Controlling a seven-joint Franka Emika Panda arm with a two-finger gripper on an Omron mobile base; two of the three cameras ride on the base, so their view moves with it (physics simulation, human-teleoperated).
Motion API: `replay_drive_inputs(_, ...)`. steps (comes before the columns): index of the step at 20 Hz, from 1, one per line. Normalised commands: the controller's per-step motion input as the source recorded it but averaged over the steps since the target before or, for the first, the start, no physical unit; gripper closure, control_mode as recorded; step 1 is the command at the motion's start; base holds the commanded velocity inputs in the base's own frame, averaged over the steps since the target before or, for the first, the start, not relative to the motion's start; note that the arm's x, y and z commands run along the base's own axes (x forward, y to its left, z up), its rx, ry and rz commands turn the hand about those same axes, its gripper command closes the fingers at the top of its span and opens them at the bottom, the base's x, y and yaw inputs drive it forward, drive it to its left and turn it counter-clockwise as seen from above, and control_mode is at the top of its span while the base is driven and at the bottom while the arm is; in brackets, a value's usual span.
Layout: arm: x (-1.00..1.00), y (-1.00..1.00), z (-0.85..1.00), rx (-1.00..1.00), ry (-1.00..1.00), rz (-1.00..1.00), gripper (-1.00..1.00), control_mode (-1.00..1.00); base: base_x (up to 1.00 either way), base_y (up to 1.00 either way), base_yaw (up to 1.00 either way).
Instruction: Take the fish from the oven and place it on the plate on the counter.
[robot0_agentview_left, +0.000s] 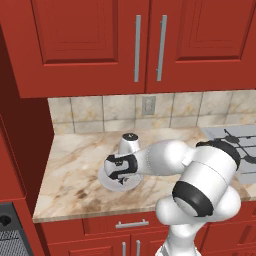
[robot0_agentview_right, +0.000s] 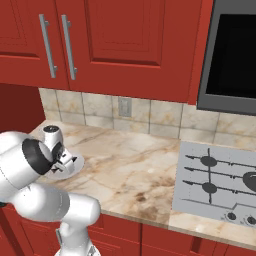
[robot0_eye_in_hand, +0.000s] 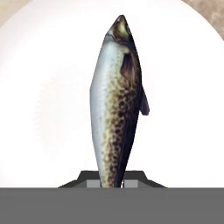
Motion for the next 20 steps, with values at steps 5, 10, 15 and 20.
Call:
replay_drive_inputs(5,0.19,0.09,-0.22,0.0,0.0,0.0,1.0,-1.0,0.0,0.0,0.0)
replay_drive_inputs(10,0.13,0.03,-0.25,0.0,0.0,0.0,1.0,-1.0,0.0,0.0,0.0)
replay_drive_inputs(15,0.03,0.0,-0.26,0.0,0.0,0.0,1.0,-1.0,0.0,0.0,0.0)
replay_drive_inputs(20,0.0,-0.05,-0.14,-0.01,0.0,0.0,-1.0,-1.0,0.0,0.0,0.0)
